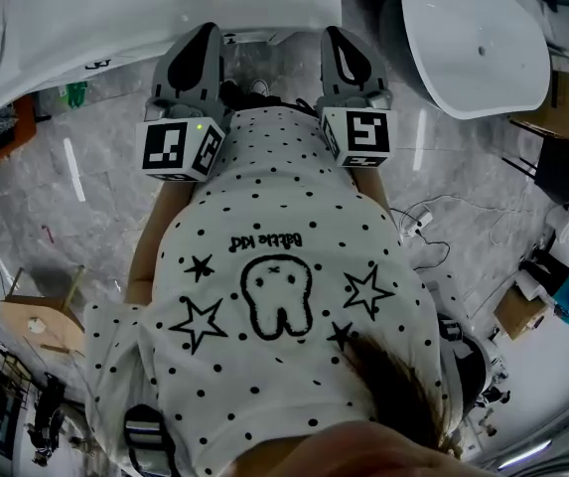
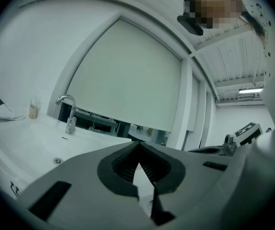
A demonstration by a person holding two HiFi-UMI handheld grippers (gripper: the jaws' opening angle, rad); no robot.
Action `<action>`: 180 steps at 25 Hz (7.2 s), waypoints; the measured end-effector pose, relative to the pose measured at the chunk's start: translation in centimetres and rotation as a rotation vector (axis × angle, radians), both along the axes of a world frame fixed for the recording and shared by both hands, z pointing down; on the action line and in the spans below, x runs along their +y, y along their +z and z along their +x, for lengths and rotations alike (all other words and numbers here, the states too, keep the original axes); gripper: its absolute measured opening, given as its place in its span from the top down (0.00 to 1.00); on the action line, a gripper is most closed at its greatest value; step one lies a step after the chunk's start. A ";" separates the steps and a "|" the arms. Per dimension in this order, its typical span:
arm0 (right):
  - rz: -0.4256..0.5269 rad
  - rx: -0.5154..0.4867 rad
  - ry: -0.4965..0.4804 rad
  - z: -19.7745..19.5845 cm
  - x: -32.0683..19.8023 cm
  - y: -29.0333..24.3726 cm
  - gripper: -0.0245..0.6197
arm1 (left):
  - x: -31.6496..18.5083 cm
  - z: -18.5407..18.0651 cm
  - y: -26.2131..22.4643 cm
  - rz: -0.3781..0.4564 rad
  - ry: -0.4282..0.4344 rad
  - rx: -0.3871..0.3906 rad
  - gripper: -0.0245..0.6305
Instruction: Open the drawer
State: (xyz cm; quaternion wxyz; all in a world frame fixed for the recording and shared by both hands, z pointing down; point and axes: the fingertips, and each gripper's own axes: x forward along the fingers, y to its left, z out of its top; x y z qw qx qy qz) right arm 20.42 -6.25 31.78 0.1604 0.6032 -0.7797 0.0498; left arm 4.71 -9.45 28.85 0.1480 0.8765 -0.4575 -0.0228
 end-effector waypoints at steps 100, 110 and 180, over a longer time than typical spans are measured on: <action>-0.055 0.077 -0.050 1.2 2.0 -0.5 0.94 | 2.6 -2.9 15.7 -0.415 0.132 -0.324 0.83; -0.056 0.055 0.001 1.6 2.9 -1.3 0.94 | 1.1 -1.2 22.2 -0.519 0.182 -0.364 0.82; -0.362 0.075 0.089 0.3 2.7 10.5 0.94 | -7.1 1.4 46.8 -0.658 -0.028 -0.409 0.78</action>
